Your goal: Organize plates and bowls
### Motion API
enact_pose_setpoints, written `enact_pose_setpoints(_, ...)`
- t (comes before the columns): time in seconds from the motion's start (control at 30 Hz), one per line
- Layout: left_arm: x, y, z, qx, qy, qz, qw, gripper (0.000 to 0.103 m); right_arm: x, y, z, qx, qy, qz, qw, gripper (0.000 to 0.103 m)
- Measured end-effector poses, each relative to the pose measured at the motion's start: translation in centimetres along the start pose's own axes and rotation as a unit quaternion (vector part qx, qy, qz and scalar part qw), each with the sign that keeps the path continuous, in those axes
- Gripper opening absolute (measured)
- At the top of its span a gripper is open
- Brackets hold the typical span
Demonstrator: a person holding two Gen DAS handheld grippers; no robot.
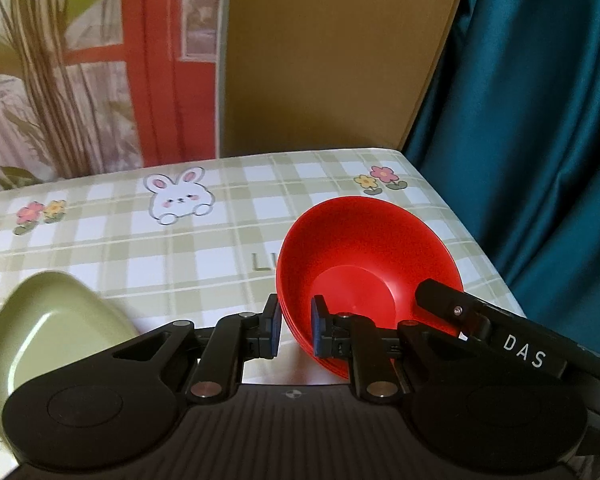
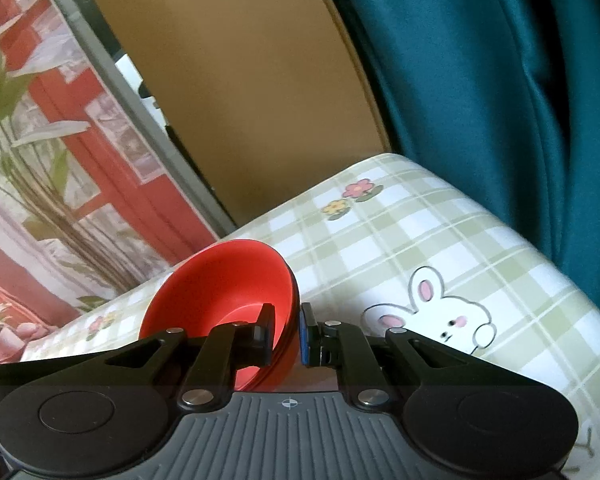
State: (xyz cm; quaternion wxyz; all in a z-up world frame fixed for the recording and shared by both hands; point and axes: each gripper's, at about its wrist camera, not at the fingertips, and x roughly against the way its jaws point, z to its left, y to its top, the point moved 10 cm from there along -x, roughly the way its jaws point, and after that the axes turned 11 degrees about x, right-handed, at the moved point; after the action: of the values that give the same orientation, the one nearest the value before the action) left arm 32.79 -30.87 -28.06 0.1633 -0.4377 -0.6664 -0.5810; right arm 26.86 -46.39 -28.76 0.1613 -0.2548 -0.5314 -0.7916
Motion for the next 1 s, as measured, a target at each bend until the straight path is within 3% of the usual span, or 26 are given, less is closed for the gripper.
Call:
enact_pose_setpoints(0.3, 3.4, 0.4, 1.9, -0.005, 0.012, -0.011, 0.9998, 0.017, 1.1, -0.4, 3.4, -0.001, 0.012, 0.008, 1.0, 0.012)
enact_pose_setpoints(1.0, 9.8, 1.9, 9.6, 0.049, 0.018, -0.039, 0.9979, 0.017, 2.5, -0.3, 14.1, 0.044, 0.043, 0.016, 0.998, 0.012)
